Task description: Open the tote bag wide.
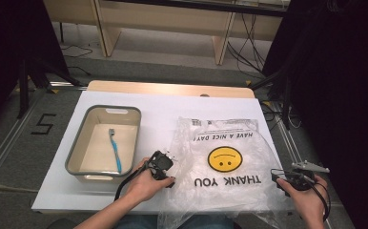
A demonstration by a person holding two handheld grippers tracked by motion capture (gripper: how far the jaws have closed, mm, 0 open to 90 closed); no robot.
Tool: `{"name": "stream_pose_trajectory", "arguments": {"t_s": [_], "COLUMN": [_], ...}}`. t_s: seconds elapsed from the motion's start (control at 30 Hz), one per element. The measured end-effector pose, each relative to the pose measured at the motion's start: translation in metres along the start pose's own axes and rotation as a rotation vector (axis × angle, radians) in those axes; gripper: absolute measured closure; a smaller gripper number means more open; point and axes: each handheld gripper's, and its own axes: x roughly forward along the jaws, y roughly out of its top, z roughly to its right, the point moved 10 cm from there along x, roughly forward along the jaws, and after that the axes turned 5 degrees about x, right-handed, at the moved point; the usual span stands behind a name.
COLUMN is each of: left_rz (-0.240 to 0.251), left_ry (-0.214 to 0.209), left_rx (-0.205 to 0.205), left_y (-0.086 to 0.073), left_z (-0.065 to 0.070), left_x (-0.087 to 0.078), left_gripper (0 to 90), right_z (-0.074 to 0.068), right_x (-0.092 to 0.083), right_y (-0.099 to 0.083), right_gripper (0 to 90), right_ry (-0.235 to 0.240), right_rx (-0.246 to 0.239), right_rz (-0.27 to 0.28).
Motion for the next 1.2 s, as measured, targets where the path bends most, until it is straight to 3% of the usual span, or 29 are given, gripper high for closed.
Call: {"name": "stream_pose_trajectory", "arguments": {"t_s": [0.23,0.43,0.6,0.77,1.2], "left_rz": [-0.001,-0.006,-0.001,-0.002,0.043], "left_ry": [-0.002,0.002,0.011,0.010,0.042], "left_rx": [-0.021,0.014,0.029,0.025,0.002], "left_y": [0.002,0.003,0.005,0.008,0.032], "left_z": [-0.003,0.001,0.005,0.004,-0.011], "left_x": [0.000,0.001,0.002,0.002,-0.012], "left_gripper": [62.3,74.5,89.1,89.5,89.6], "right_z": [-0.001,-0.002,-0.004,-0.008,-0.016], "right_x": [0.004,0.005,0.005,0.005,-0.001], "right_y": [-0.005,-0.010,-0.012,-0.012,-0.008], "right_gripper": [55.2,68.7,81.2,89.7,90.0], "right_ry": [0.025,0.055,0.062,0.082,0.112], "right_rx": [0.020,0.049,0.042,0.045,0.062], "right_rz": [-0.028,-0.065,-0.078,-0.084,-0.076]}}
